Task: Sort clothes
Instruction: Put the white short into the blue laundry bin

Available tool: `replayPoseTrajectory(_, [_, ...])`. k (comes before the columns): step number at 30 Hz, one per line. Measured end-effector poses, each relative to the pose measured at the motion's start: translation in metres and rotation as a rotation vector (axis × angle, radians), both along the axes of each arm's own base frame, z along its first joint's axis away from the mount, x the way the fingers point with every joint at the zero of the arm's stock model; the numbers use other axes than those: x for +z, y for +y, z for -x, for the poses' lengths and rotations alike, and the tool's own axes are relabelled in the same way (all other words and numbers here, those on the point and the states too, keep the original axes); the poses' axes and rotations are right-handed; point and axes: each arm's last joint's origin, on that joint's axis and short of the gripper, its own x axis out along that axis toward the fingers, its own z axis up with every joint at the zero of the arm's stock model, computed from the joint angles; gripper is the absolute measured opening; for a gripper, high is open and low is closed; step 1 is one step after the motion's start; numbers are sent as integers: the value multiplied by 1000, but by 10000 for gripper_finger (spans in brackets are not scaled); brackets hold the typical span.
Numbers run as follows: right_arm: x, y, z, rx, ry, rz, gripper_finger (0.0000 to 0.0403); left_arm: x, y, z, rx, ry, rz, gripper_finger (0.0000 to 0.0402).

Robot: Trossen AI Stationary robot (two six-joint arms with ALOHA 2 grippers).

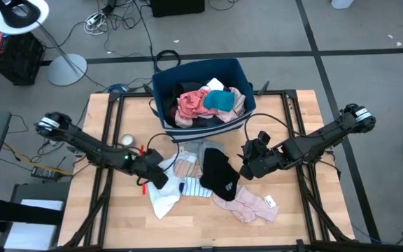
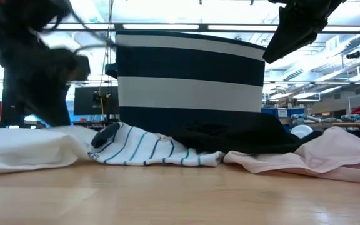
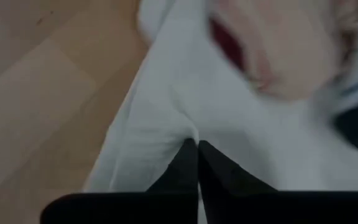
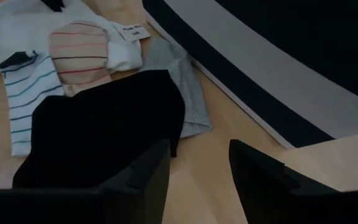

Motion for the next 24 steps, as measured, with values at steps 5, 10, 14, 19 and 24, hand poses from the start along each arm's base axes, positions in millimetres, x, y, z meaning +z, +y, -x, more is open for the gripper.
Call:
replayPoseTrajectory(5, [-4,0,0,0,-1,-1,165,46,-7,-3,-55,-10,-68,1])
replayPoseTrajectory(10, [-20,-2,-1,-1,-14,-8,163,103,-10,-10,-115,-53,-175,1])
replayPoseTrajectory(14, [-34,-9,-4,5,-38,-41,156,147,-9,-13,-162,-107,-263,0])
replayPoseTrajectory(19, [-56,-14,-11,122,-129,-133,151,197,-4,-15,-202,-212,-357,0])
replayPoseTrajectory(24, [-74,-24,-11,181,-208,-183,151,236,10,-19,-205,-293,-473,0])
